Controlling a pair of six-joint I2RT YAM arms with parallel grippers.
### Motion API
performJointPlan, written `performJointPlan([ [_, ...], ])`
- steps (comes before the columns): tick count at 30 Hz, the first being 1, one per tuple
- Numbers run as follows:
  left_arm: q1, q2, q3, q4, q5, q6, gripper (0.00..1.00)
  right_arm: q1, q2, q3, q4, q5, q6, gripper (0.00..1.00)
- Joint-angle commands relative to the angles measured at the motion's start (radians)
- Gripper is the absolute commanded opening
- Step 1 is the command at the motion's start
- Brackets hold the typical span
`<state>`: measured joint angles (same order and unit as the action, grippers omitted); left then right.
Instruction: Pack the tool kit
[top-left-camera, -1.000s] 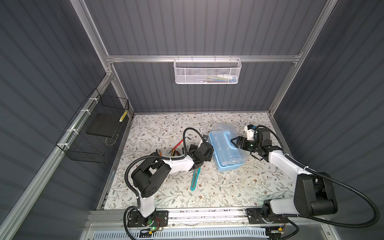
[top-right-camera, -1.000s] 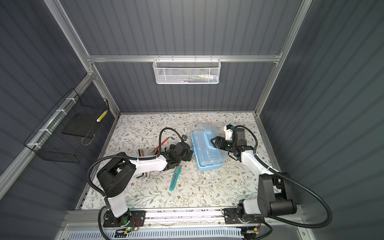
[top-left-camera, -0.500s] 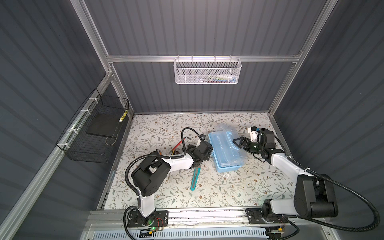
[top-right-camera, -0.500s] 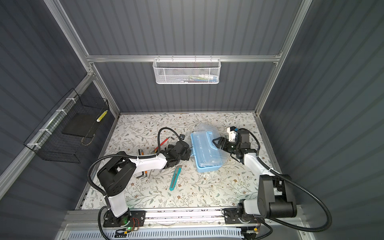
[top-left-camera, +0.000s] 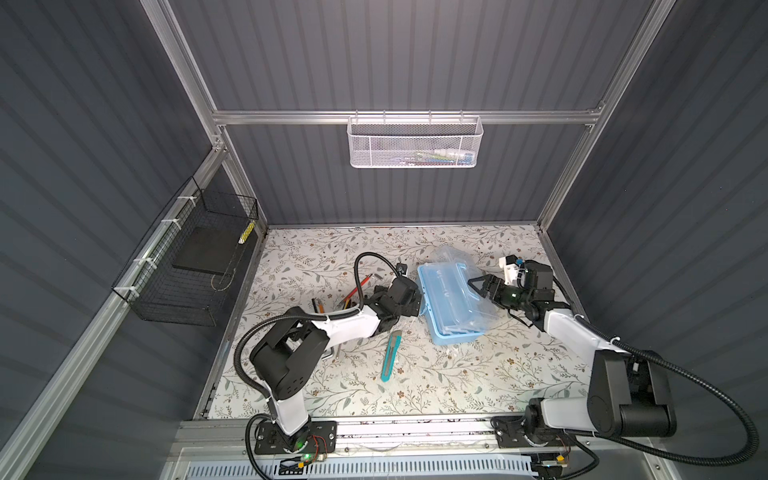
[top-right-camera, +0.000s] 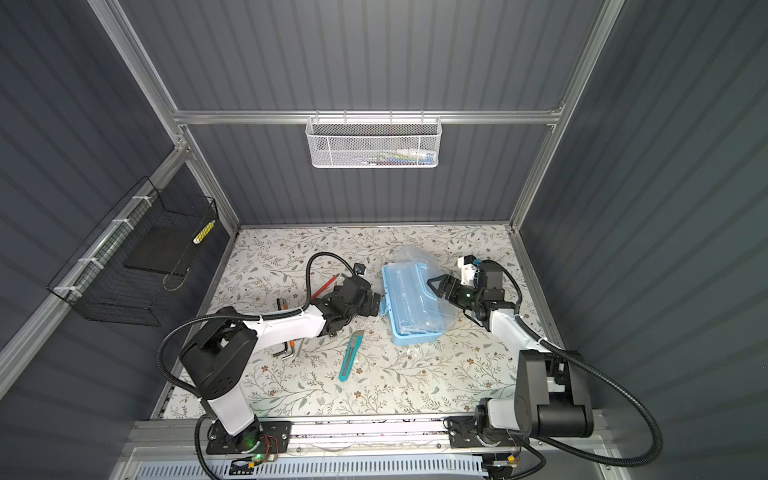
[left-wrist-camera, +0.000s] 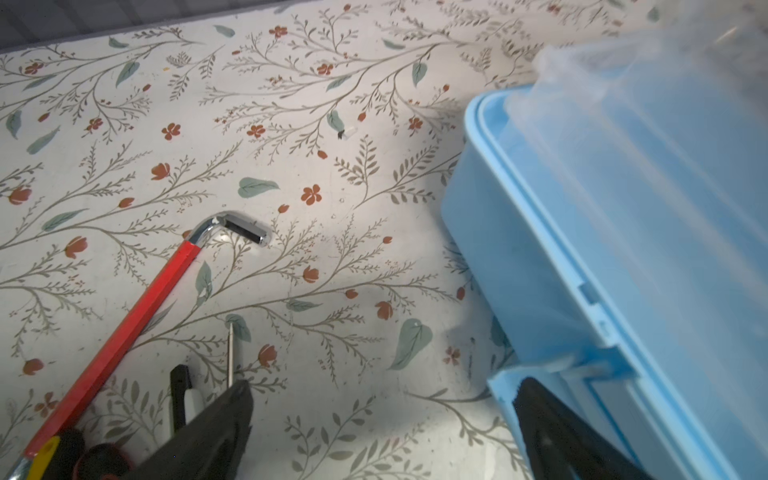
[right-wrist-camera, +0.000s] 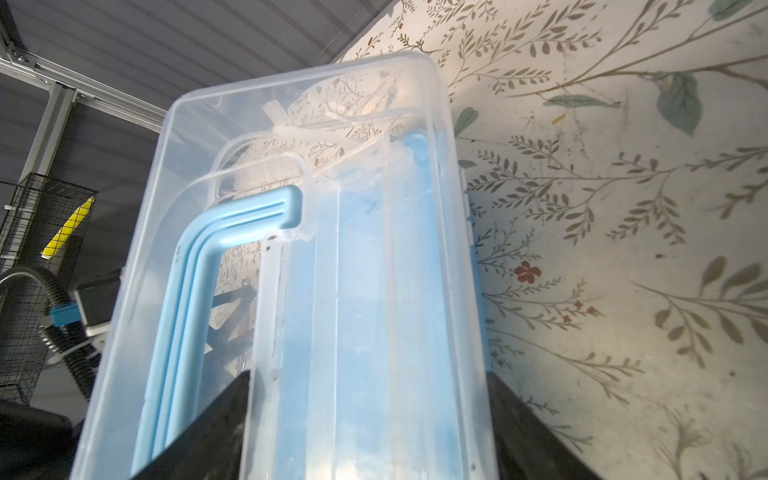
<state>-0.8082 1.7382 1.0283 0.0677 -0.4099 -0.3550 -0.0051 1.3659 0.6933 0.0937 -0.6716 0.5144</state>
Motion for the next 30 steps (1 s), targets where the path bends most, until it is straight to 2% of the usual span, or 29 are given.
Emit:
performJointPlan([
  [1,0.025,-0.055,-0.022,0.023,0.089,-0.029,1.0,0.004,0.012,-0.04,-0.088,-0.027,0.028,0.78],
  [6,0.029,-0.109,-0.015,-0.012,0.132,-0.034,1.0,0.002,-0.002,-0.042,-0.085,-0.029,0.036,0.78],
  [11,0.029,-0.147,0.012,0.041,0.318,-0.073,1.0,0.003,-0.008,-0.043,-0.089,-0.021,0.036,0.78],
  [18,0.027,-0.17,0.023,0.119,0.482,-0.18,1.0,0.004,-0.009,-0.04,-0.098,-0.012,0.033,0.78],
  [24,0.026,-0.155,-0.001,0.245,0.598,-0.28,1.0,0.005,-0.026,-0.031,-0.127,0.005,0.02,0.78],
  [30,0.014,-0.099,0.025,0.298,0.661,-0.336,1.0,0.012,-0.032,-0.022,-0.132,0.015,0.025,0.78],
])
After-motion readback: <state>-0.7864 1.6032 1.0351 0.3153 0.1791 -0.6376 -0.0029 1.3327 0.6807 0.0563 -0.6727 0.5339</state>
